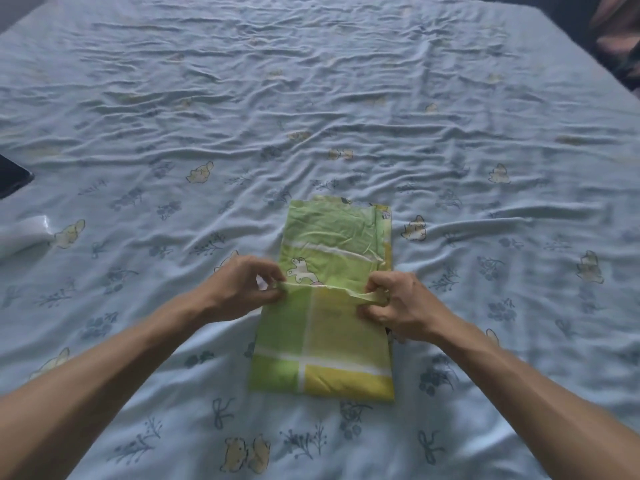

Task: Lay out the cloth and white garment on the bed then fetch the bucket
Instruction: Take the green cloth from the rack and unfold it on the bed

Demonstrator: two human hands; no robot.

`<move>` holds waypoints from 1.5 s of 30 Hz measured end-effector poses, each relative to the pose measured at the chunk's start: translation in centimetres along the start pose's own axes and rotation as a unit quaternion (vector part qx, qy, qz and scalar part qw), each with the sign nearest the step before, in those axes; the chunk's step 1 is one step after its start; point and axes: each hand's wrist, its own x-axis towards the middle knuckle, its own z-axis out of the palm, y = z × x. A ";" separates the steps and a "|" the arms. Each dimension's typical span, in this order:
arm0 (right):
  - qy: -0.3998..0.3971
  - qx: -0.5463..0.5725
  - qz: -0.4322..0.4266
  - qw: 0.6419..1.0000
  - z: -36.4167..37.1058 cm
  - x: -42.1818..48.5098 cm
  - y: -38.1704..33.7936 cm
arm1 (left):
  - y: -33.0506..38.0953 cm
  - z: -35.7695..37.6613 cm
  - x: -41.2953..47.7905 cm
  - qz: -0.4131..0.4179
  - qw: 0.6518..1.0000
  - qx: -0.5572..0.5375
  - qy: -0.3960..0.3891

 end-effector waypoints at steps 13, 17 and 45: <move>0.103 0.123 -0.005 0.987 -2.7 -14.8 -7.9 | 11.0 -3.4 -13.9 -0.018 0.995 -0.080 0.056; 0.086 0.117 -0.020 0.989 -0.7 -20.2 -9.3 | 12.2 -2.0 -19.8 -0.048 0.996 -0.067 0.035; 0.021 -0.026 0.046 0.998 4.9 -28.9 -8.5 | 11.0 5.3 -28.7 -0.088 0.994 0.052 0.034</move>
